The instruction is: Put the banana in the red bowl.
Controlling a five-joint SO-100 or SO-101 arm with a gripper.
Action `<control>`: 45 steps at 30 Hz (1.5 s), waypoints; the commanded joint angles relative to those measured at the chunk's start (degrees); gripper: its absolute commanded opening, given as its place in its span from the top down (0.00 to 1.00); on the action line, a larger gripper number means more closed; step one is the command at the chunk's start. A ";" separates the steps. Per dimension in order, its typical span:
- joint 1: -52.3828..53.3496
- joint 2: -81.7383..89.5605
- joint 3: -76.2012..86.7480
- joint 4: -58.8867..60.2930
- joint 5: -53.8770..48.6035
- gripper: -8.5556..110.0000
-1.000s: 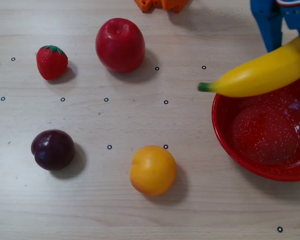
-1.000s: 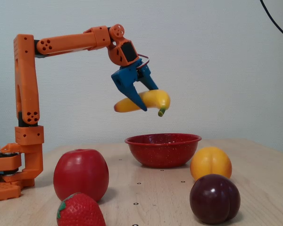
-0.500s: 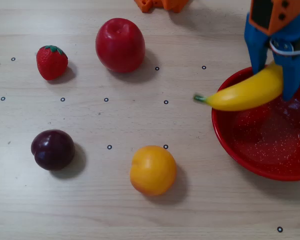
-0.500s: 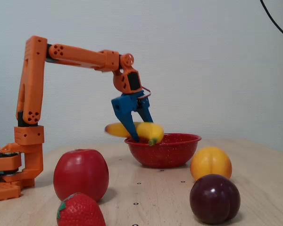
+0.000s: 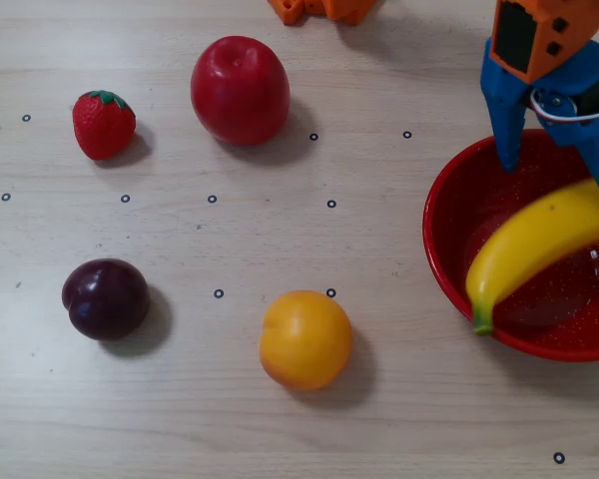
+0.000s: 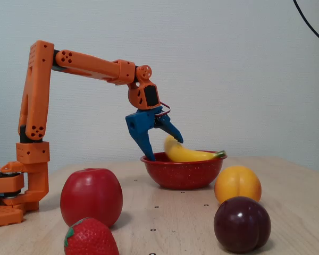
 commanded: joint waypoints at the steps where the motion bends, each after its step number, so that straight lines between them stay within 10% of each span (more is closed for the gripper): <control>1: -1.93 3.52 -8.44 1.85 -2.29 0.56; 16: -5.71 8.09 -20.48 10.63 -5.10 0.93; 45: -24.26 54.05 40.43 -18.02 -7.38 0.93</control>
